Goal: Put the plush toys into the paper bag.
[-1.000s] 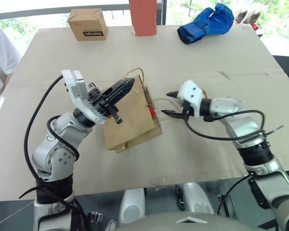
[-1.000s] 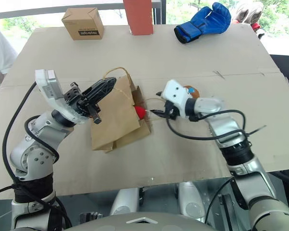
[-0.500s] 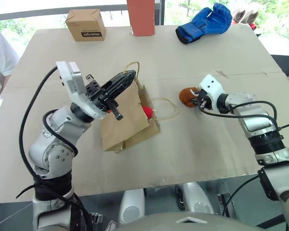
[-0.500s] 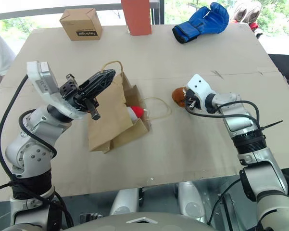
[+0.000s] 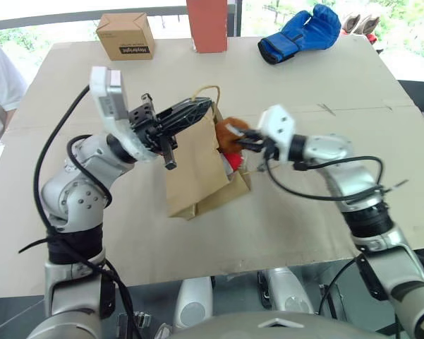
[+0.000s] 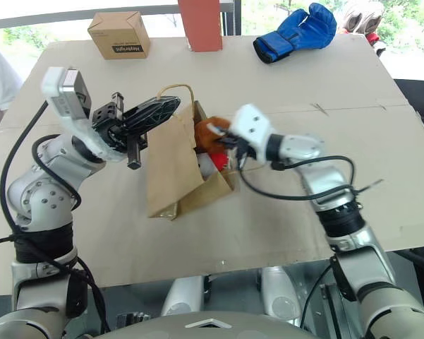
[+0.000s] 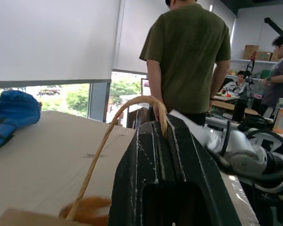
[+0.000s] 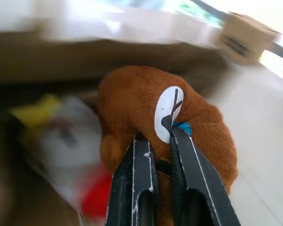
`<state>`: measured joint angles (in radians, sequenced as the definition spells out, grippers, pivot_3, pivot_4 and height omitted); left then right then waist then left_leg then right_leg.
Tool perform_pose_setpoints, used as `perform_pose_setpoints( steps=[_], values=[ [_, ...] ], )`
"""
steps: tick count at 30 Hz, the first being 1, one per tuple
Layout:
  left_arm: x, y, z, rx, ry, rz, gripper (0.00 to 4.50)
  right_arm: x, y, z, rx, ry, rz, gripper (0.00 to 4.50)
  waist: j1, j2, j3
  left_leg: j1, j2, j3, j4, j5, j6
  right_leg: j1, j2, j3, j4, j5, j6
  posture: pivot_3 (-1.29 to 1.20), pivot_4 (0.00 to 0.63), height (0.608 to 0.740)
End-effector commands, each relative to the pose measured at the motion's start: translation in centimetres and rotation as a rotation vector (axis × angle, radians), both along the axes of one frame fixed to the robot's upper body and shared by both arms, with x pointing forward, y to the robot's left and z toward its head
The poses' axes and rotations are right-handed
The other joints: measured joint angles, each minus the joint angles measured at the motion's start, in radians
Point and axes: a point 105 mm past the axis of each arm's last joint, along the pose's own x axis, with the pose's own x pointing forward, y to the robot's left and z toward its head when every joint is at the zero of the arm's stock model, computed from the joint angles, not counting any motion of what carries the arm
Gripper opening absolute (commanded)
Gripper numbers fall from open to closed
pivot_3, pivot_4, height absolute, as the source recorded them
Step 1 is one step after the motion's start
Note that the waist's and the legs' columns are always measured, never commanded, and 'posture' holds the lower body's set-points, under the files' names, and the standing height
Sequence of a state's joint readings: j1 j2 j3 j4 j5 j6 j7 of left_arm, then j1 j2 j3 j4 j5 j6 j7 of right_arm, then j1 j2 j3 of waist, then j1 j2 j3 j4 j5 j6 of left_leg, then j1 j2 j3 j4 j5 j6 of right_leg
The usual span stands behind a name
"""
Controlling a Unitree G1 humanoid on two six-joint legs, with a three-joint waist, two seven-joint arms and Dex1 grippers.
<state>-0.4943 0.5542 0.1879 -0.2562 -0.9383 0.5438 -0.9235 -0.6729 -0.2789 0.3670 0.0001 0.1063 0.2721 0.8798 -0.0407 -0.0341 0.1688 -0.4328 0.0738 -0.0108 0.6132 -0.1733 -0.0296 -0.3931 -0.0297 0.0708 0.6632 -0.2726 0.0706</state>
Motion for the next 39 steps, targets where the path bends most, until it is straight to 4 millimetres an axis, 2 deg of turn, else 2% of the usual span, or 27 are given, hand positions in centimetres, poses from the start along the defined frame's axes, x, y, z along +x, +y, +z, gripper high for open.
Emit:
perform_pose_setpoints(
  steps=[1, 4, 6, 8, 11, 12, 18, 20, 22, 25, 29, 31, 36, 39],
  values=[
    [0.0, -1.2, 0.4, 0.026, -0.055, -0.031, 0.00, -1.8, 3.2, 0.9, 0.047, -0.029, 0.191, 0.04, 0.001, 0.000, 0.000, 0.000, 0.000, 0.000, 0.000, 0.000, 0.000, 0.000, 0.000, 0.000, 0.000, 0.000, 0.000, 0.00, 0.150, 0.740],
    [1.0, -1.7, 0.1, 0.049, -0.114, 0.051, 0.00, -2.2, 4.9, 1.5, 0.113, 0.003, 0.257, 0.04, 0.003, 0.000, 0.000, 0.000, 0.000, 0.000, 0.000, 0.000, 0.000, 0.000, 0.000, 0.000, 0.000, 0.000, 0.000, 0.00, 0.150, 0.740],
    [1.1, -1.7, 0.1, 0.050, -0.124, 0.065, 0.00, -2.3, 5.3, 0.7, 0.094, 0.005, 0.278, 0.04, 0.003, 0.000, 0.000, 0.000, 0.000, 0.000, 0.000, 0.000, 0.000, 0.000, 0.000, 0.000, 0.000, 0.000, 0.000, 0.00, 0.150, 0.740],
    [1.7, -1.4, 0.0, 0.064, -0.136, 0.134, 0.00, -2.8, 5.5, 0.1, 0.104, 0.080, 0.316, 0.04, 0.005, 0.000, 0.000, 0.000, 0.000, 0.000, 0.000, 0.000, 0.000, 0.000, 0.000, 0.000, 0.000, 0.000, 0.000, 0.00, 0.150, 0.740],
    [2.3, -0.5, 0.0, 0.079, -0.160, 0.237, 0.00, -3.2, 5.4, -0.5, 0.110, 0.117, 0.327, 1.02, 0.005, 0.000, 0.000, 0.000, 0.000, 0.000, 0.000, 0.000, 0.000, 0.000, 0.000, 0.000, 0.000, 0.000, 0.000, 0.00, 0.150, 0.740],
    [2.4, -0.3, 0.0, 0.084, -0.167, 0.257, 0.00, -3.0, 5.3, -0.6, 0.111, 0.105, 0.310, 1.55, 0.005, 0.000, 0.000, 0.000, 0.000, 0.000, 0.000, 0.000, 0.000, 0.000, 0.000, 0.000, 0.001, 0.000, 0.000, 0.00, 0.150, 0.740],
    [3.5, -0.4, 0.3, 0.114, -0.199, 0.311, 0.00, -3.1, 4.1, -0.6, 0.112, 0.106, 0.259, 1.55, 0.008, 0.000, 0.000, 0.000, 0.000, 0.000, 0.000, 0.000, 0.000, 0.000, 0.000, -0.001, 0.001, 0.000, 0.000, 0.00, 0.150, 0.740],
    [3.9, -0.6, 0.5, 0.124, -0.211, 0.318, 0.00, -3.2, 3.8, -0.7, 0.108, 0.113, 0.244, 1.05, 0.009, 0.000, 0.000, 0.000, 0.000, 0.000, 0.000, 0.000, 0.000, 0.000, 0.000, -0.001, 0.001, 0.000, 0.000, 0.00, 0.150, 0.740],
    [4.1, -0.9, 1.2, 0.116, -0.235, 0.312, 0.00, -2.9, 3.7, -0.7, 0.111, 0.109, 0.208, 0.16, 0.009, 0.000, 0.000, 0.000, 0.000, 0.000, 0.000, 0.000, 0.000, 0.000, 0.000, -0.001, 0.001, 0.000, 0.000, 0.00, 0.150, 0.740],
    [3.6, -1.2, 2.2, 0.113, -0.279, 0.276, 0.00, -2.2, 3.6, -0.6, 0.091, 0.073, 0.146, 0.07, 0.008, 0.000, 0.000, 0.000, 0.000, 0.000, 0.000, 0.000, 0.000, 0.000, 0.000, -0.001, 0.001, 0.000, 0.000, 0.00, 0.150, 0.740],
    [2.3, -1.1, 3.8, 0.117, -0.353, 0.213, 0.00, -0.6, 3.3, 1.0, 0.109, -0.004, 0.023, 0.07, 0.005, 0.000, 0.000, 0.000, 0.000, 0.000, 0.000, 0.000, 0.000, -0.001, 0.000, -0.001, 0.001, 0.000, 0.000, 0.00, 0.150, 0.740],
    [1.6, -0.9, 3.1, 0.173, -0.374, 0.182, 0.00, -0.5, 3.1, 1.0, 0.095, -0.020, 0.000, 0.07, 0.003, 0.000, 0.000, 0.000, 0.000, 0.000, 0.000, 0.000, 0.000, -0.001, 0.000, -0.001, 0.001, 0.000, 0.000, 0.00, 0.150, 0.740],
    [1.7, 1.3, 0.3, 0.348, -0.232, 0.238, 0.00, -0.2, 2.8, -0.2, 0.050, -0.019, -0.037, 0.07, -0.001, 0.001, 0.000, 0.000, 0.000, 0.000, -0.001, 0.000, 0.000, -0.001, 0.000, 0.000, 0.001, 0.000, 0.000, 0.00, 0.150, 0.740],
    [1.2, 2.0, -0.7, 0.367, -0.137, 0.294, 0.00, -0.5, 3.7, -1.0, 0.034, -0.002, -0.003, 0.07, -0.001, 0.001, 0.000, 0.000, 0.000, 0.000, -0.001, 0.000, 0.000, -0.001, 0.000, 0.000, 0.001, 0.000, 0.000, 0.00, 0.150, 0.740]
  ],
)
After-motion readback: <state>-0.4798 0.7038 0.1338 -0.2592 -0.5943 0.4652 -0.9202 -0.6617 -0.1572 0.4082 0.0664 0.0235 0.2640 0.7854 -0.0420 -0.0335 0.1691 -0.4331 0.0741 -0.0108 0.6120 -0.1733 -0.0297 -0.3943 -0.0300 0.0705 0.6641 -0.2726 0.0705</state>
